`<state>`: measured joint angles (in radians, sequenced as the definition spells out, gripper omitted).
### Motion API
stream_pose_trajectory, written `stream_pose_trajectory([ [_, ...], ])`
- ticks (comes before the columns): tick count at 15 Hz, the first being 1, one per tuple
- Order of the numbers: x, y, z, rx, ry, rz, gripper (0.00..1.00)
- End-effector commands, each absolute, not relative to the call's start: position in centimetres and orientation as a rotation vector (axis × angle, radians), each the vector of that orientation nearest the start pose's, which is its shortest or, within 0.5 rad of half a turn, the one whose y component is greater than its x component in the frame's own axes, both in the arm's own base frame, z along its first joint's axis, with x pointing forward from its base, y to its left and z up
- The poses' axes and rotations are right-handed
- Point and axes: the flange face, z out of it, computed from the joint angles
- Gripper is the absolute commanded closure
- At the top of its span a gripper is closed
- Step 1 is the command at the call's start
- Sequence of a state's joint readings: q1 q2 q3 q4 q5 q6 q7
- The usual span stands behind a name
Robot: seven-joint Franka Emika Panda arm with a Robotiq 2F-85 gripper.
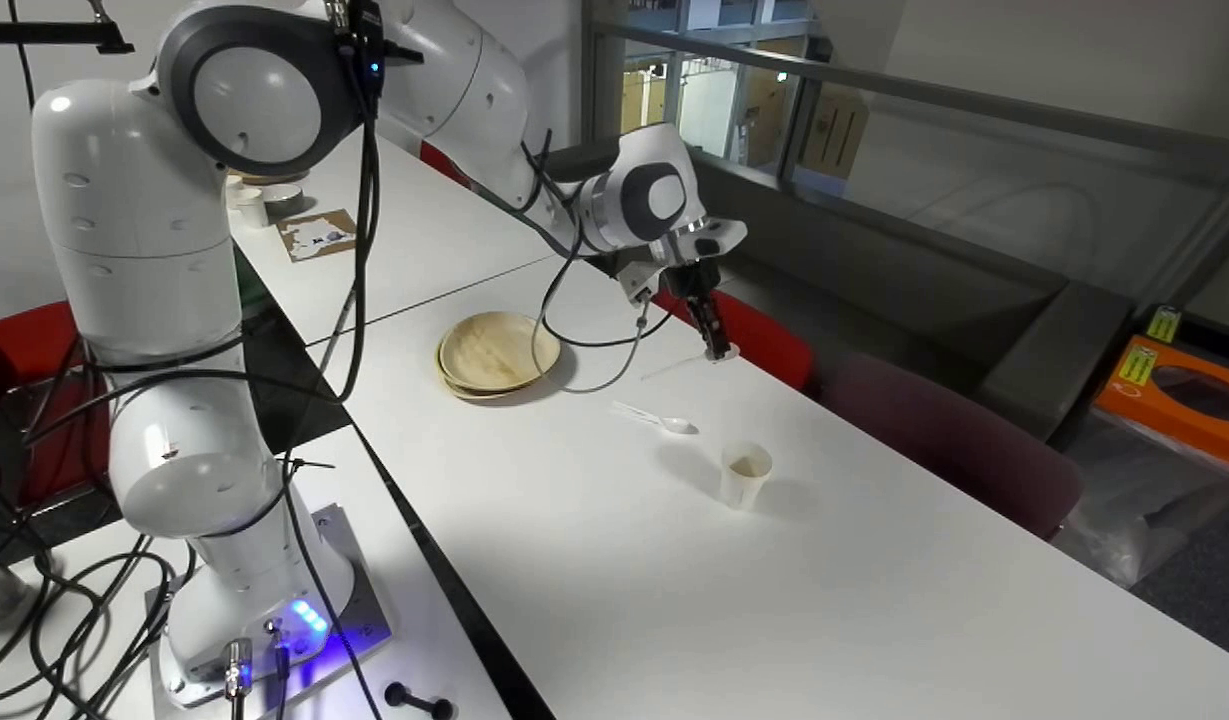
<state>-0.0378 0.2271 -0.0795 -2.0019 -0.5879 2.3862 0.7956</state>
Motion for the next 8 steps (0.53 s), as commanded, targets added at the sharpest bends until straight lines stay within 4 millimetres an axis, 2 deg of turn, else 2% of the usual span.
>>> stream_pose_trajectory([
  [1,58.4,-9.3,35.9,-3.22,0.871,-0.561,0.98],
  [5,57.6,-10.3,34.4,-3.104,0.843,-0.572,0.98],
  [8,57.6,-9.4,33.9,-3.044,0.735,-0.602,0.98],
])
